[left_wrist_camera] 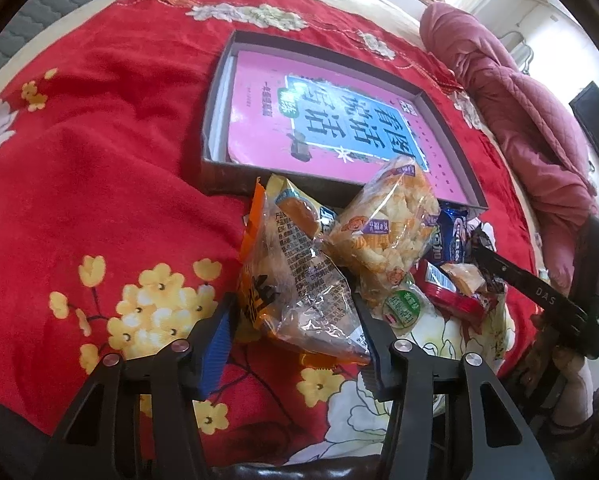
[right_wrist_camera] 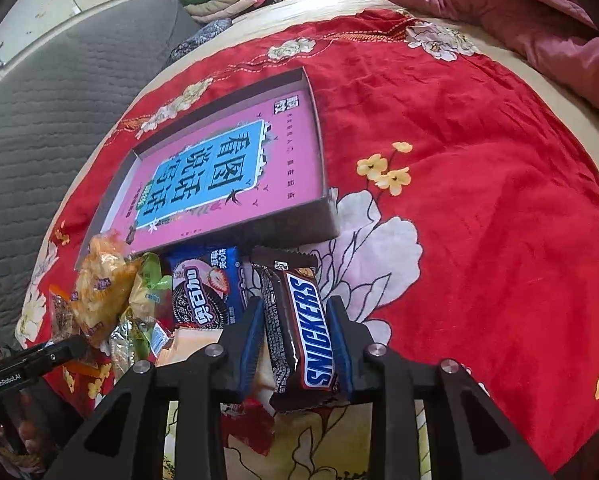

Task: Organize snacks
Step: 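Close the right gripper on the Snickers bar while the left gripper grasps the peanut packet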

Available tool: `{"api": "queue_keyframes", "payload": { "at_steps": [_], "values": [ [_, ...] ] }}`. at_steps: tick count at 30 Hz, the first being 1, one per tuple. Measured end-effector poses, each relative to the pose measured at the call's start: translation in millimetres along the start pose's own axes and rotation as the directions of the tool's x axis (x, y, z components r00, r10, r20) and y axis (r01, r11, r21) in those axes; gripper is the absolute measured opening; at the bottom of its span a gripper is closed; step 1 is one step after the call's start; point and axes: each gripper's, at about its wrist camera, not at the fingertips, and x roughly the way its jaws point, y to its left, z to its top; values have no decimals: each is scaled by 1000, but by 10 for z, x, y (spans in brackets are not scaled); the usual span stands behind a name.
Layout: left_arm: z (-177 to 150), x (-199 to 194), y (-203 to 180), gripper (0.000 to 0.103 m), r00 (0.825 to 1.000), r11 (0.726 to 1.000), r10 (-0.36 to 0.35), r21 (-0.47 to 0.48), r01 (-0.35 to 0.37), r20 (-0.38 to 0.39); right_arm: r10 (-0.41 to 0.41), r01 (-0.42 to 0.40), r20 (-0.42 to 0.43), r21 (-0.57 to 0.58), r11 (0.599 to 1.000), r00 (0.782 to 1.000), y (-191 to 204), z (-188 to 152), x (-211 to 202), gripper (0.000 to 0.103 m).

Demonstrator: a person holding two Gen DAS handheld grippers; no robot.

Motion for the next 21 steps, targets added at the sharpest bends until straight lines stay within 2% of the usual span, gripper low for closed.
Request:
{"api": "queue_keyframes", "payload": {
  "at_steps": [11, 21],
  "values": [
    [65, -226, -3, 56, 997, 1000, 16, 10, -17, 78, 38, -31, 102, -75, 997, 994, 170, 45, -200, 32],
    [117, -251, -30, 56, 994, 999, 44, 19, -46, 102, 82, -65, 162, -111, 992, 983, 274, 111, -287, 32]
  ]
}}
